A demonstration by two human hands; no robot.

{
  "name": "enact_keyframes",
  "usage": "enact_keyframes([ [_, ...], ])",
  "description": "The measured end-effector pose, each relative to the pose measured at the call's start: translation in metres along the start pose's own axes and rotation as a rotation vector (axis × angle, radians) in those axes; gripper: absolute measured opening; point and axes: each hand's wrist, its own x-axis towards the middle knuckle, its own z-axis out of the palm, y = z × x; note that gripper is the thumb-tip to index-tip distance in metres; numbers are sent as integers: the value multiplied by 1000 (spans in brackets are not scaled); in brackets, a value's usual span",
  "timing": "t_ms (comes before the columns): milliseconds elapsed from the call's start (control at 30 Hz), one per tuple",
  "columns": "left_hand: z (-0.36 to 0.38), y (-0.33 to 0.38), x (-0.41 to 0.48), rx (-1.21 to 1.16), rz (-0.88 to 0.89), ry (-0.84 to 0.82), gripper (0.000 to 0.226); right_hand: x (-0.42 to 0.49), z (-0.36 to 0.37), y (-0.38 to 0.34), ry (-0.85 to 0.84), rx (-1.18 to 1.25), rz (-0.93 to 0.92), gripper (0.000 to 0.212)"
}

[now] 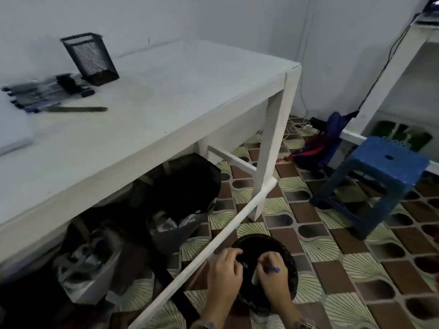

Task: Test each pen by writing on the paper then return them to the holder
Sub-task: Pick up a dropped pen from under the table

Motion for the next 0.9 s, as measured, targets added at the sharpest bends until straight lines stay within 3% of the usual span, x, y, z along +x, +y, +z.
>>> enact_keyframes([
  [233, 122, -68, 23, 96, 25, -52, 35, 35, 70, 143, -127, -121, 64, 35],
  [333, 160, -97, 32, 90, 27, -84, 30, 50, 93, 189, -209, -186, 56, 20],
  [500, 205, -132, 45, 51, 6, -114, 28, 65, 128, 239, -431, -312, 89, 41],
  [700, 203, -142, 49, 34, -60, -124, 29, 65, 141, 218, -184, -224, 102, 21],
  [900, 127, -105, 54, -41, -124, -4, 27, 68, 113, 110, -32, 2, -25, 18],
])
